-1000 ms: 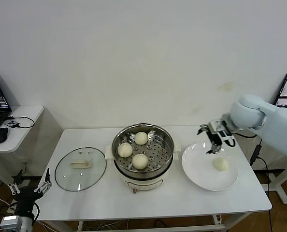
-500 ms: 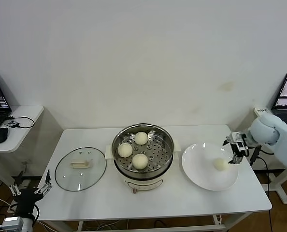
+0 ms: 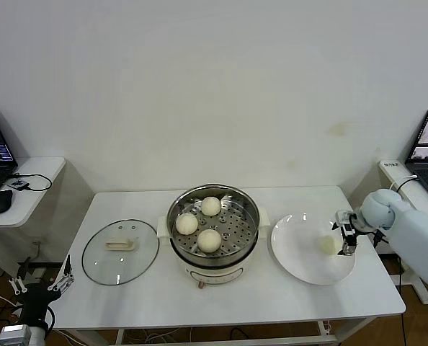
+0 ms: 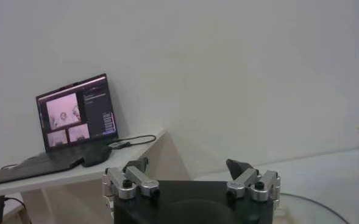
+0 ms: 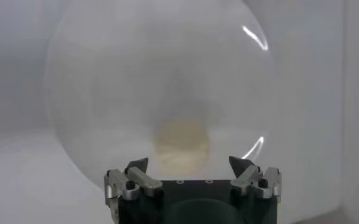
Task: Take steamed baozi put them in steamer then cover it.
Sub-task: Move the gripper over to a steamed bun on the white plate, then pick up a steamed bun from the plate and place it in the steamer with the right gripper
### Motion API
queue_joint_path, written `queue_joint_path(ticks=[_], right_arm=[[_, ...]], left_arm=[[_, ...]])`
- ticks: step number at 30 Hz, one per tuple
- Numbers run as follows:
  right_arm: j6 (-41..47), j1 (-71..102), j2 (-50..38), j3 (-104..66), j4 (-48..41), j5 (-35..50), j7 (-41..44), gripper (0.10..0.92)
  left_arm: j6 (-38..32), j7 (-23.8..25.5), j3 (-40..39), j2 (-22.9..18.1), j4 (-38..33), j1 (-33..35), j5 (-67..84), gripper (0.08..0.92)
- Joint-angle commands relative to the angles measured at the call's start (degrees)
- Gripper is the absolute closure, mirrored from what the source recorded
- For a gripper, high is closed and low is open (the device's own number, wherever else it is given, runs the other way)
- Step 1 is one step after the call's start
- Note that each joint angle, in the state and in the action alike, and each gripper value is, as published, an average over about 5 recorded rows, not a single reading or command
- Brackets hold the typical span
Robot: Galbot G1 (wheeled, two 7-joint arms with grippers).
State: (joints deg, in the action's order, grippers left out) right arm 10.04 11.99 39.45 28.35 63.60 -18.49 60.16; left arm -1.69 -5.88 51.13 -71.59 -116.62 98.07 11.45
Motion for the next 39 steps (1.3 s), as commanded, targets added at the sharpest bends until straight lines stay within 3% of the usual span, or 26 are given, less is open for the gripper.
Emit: queue_joint_path(ticks=[1, 11, 24, 32, 39], right_arm=[[-0.8, 2.6, 4.1, -2.9, -5.9, -3.7, -0.7, 0.203], [-0.8, 2.7, 4.8, -3.6, -6.4, -3.7, -1.0, 0.218], [-0.7, 0.7, 3.5, -3.0, -4.7, -1.9, 0.7, 0.403], [2.2, -7.5, -2.1, 3.4, 3.8, 4.2, 1.2, 0.444], [7.4, -24.3, -8.2, 16.3, 16.2, 16.8, 1.5, 0.44]], left_arm=[[0.0, 0.0, -0.1, 0.0, 0.1, -0.1, 0.0, 0.177], [-0.1, 0.0, -0.3, 0.0, 0.3, -0.1, 0.0, 0.177], [-0.3, 0.0, -0.3, -0.2, 0.0, 0.2, 0.1, 0.177], [-0.3, 0.0, -0.6, -0.6, -0.1, 0.1, -0.1, 0.177], [-0.3, 0.0, -1.1, -0.7, -0.1, 0.0, -0.2, 0.177]])
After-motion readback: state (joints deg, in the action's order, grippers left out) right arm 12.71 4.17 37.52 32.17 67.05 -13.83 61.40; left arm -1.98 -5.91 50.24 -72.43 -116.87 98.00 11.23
